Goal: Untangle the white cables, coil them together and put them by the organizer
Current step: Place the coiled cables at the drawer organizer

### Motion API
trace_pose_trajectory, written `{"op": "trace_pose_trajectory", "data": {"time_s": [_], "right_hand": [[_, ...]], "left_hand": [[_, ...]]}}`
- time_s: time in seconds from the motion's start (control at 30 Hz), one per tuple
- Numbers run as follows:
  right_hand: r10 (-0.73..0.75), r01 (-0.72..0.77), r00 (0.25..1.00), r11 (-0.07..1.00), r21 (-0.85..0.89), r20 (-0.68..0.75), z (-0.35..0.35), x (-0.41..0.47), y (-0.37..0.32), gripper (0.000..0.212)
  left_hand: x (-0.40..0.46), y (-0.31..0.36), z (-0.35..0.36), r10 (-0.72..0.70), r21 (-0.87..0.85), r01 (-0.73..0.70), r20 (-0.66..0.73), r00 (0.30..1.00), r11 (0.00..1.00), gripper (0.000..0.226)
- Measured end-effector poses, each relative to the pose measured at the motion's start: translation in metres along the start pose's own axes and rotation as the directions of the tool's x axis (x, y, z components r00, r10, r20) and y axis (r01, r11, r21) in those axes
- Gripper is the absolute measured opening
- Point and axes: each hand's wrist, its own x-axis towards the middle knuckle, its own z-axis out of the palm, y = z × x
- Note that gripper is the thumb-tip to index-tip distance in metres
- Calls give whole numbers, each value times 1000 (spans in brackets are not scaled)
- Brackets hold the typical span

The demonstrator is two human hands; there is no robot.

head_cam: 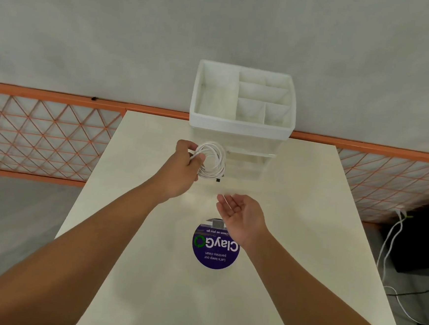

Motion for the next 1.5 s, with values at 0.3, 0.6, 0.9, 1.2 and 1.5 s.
{"op": "trace_pose_trajectory", "data": {"time_s": [0.3,0.6,0.9,1.2,1.5], "right_hand": [[-99,50,993,834,-550,-60,-2,-34,-29,12],[-438,401,746,-306,-863,502,21,1,-81,28],[-232,380,820,-462,-802,522,21,27,-74,52],[-255,373,841,-367,-852,477,21,31,-81,64],[-246,366,851,-356,-860,464,21,35,-80,68]], "left_hand": [[53,5,35,-117,263,54,229,966,963,27],[64,-7,56,-164,416,7,344,924,909,30],[75,-19,65,-162,464,-9,329,930,886,32],[79,-20,54,-152,655,-176,413,898,735,47],[67,-11,33,30,611,-275,379,925,743,27]]}}
